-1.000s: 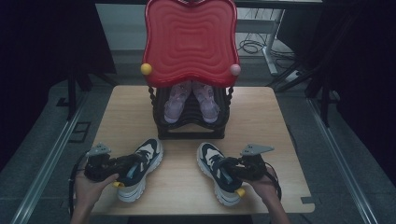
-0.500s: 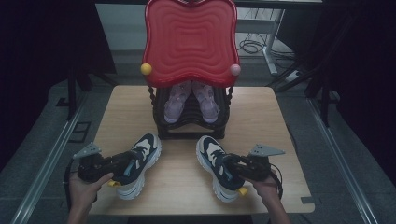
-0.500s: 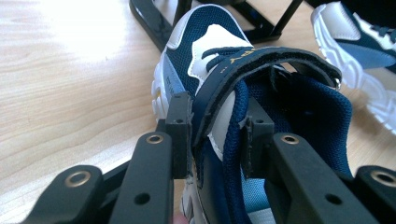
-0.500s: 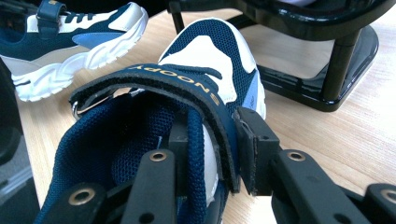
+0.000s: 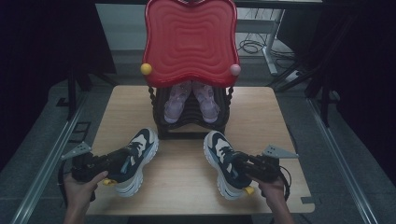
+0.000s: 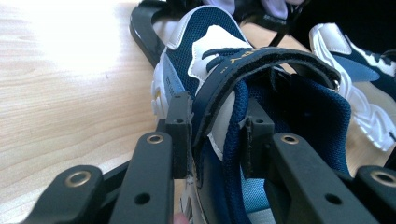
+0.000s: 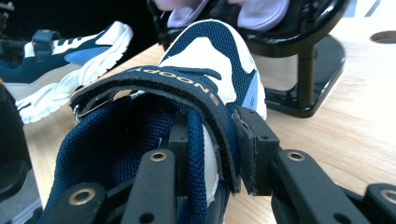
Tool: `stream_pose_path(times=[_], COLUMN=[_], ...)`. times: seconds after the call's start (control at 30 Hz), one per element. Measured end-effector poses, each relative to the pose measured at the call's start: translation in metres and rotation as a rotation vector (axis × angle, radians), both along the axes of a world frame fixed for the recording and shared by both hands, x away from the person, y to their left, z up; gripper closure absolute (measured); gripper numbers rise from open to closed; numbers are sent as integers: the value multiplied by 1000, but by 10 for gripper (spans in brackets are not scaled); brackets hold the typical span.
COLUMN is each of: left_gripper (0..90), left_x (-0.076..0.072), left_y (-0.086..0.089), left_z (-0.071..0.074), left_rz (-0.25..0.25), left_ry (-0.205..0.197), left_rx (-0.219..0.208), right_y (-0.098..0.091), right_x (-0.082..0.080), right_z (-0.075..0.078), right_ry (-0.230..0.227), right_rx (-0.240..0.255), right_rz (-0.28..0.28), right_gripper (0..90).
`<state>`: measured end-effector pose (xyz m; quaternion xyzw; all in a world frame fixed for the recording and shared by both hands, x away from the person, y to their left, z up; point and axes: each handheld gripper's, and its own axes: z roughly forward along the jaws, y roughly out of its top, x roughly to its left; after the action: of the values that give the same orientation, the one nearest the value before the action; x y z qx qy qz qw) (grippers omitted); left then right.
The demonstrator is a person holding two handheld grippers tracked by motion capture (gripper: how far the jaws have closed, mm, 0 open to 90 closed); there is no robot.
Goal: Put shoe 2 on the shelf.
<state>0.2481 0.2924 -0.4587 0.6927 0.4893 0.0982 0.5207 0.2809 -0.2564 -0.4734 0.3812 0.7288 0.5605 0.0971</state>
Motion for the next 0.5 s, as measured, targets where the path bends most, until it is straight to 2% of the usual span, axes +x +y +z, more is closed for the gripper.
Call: stream_pose_path(times=[0.3,0.5], left_gripper=[699,699], left_x=[-5,-7], left_y=[9,12], left_z=[5,8], left_rz=[34,48], left_ry=[-50,-69], left_rx=[-74,-108], right_y=[-14,-26], right_x=[-7,-10], right_z=[5,11], right_ry=[-33,-61], right_rx=[44,76], right_rz=[-69,-116], right_gripper=[691,692])
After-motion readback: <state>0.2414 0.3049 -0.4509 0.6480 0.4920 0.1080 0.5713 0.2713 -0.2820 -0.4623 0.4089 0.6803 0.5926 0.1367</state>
